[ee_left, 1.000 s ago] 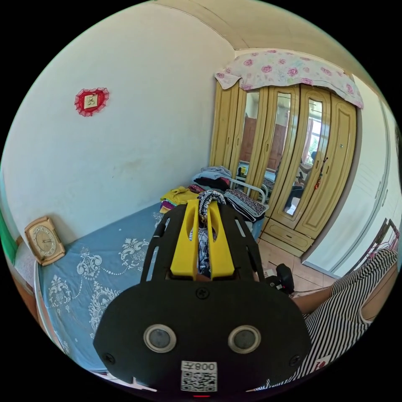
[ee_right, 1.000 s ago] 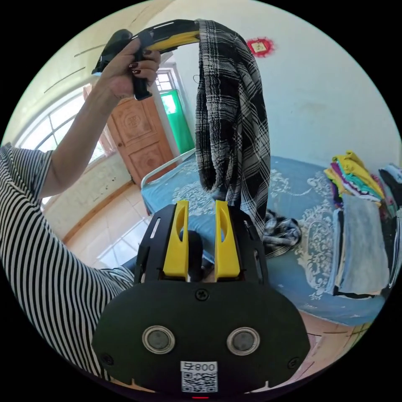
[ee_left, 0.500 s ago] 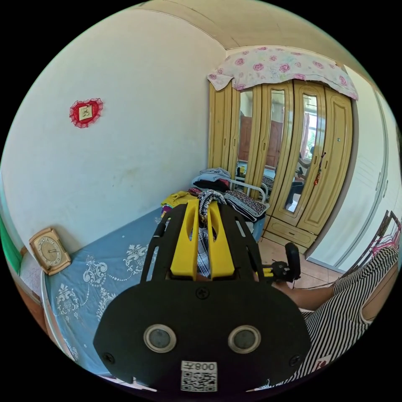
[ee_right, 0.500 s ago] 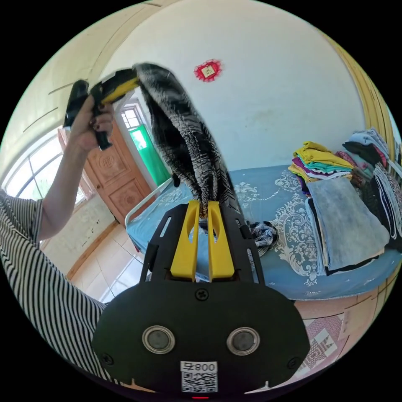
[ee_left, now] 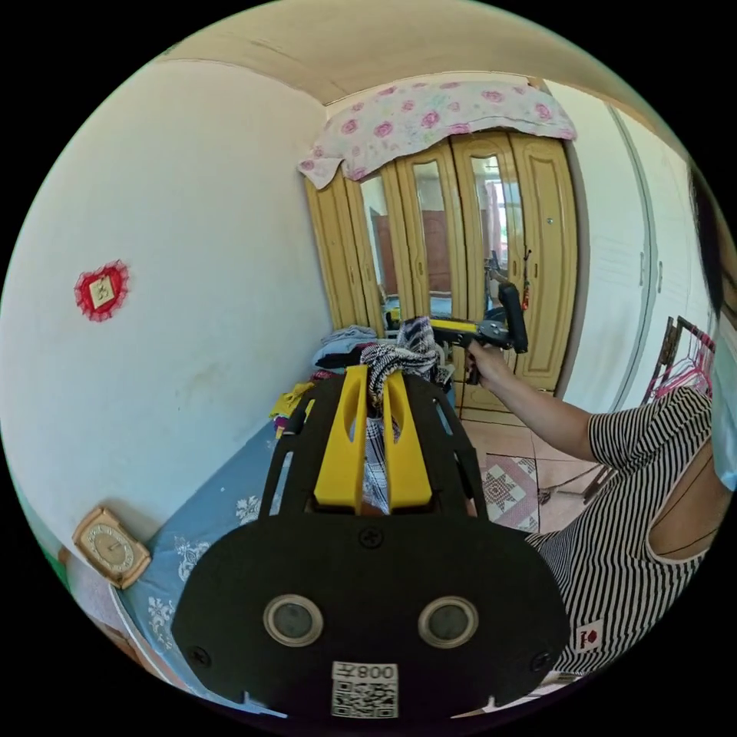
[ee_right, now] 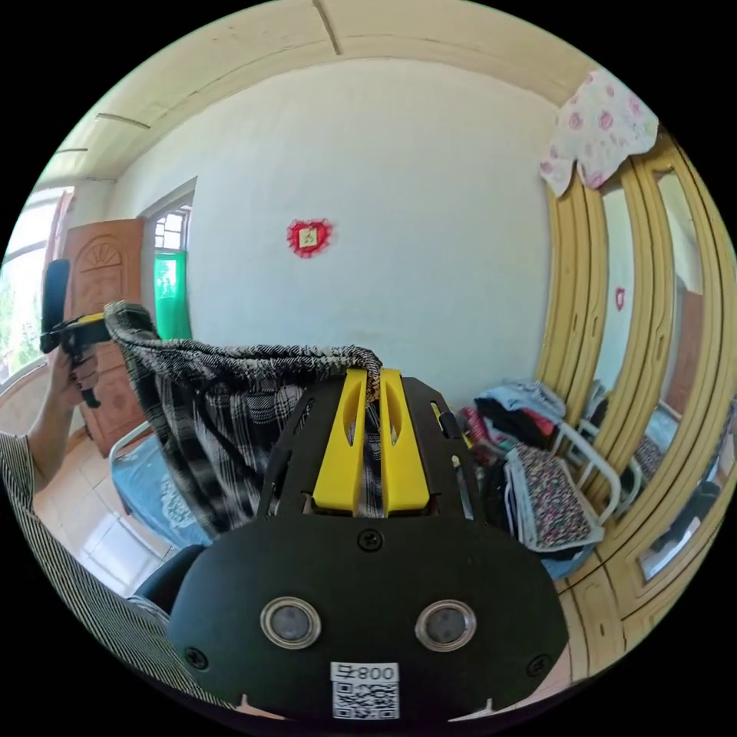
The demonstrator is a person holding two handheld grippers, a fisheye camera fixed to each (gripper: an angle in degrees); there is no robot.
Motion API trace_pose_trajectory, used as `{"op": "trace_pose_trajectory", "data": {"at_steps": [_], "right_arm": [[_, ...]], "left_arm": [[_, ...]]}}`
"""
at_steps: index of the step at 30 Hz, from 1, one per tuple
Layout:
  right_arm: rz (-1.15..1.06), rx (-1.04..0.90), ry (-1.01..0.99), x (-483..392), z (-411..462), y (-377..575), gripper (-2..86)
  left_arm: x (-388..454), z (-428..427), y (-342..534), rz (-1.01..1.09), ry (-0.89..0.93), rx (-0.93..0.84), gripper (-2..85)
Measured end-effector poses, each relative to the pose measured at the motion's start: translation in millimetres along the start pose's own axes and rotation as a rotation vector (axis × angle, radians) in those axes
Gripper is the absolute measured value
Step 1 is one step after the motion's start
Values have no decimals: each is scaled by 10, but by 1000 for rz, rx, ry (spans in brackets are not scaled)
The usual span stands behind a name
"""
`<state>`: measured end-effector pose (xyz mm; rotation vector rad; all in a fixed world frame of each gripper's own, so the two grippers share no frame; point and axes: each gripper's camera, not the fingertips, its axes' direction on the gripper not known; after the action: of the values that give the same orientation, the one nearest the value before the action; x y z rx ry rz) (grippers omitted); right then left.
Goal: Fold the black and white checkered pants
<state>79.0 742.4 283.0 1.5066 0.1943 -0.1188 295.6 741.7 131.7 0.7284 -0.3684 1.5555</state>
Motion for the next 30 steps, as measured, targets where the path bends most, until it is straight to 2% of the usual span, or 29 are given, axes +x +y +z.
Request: {"op": "trace_pose_trajectory", "data": {"at_steps": [5, 11, 17, 20, 22, 26, 29, 30], "right_arm": [[-12, 77, 73, -50, 276, -727, 26], [-79, 187, 59, -502, 1005, -1715, 26], [-199, 216, -115, -1506, 2204, -2773, 27], [-272, 177, -281, -2247, 2971, -3122, 28], [-310, 101, -451, -2869, 3700, -3197, 31], [-398, -115, -646, -3798, 4926, -2920, 37], [-468, -374, -786, -4431, 5993, -2416, 43], [-487, -513, -844, -4622, 6419, -2174, 45]], "left_arm": [[-488, -52, 15, -2, 5, 40, 10], [-1600, -386, 359, -132, -64, 116, 13], [-2946, -960, 1199, -340, -196, 171, 17], [-3563, -1311, 1818, -460, -298, 174, 21], [-4027, -1567, 2418, -578, -393, 144, 23], [-4663, -1796, 3506, -815, -516, 54, 27], [-5141, -1758, 4540, -1057, -574, -87, 29], [-5328, -1685, 4993, -1170, -581, -160, 31]]}}
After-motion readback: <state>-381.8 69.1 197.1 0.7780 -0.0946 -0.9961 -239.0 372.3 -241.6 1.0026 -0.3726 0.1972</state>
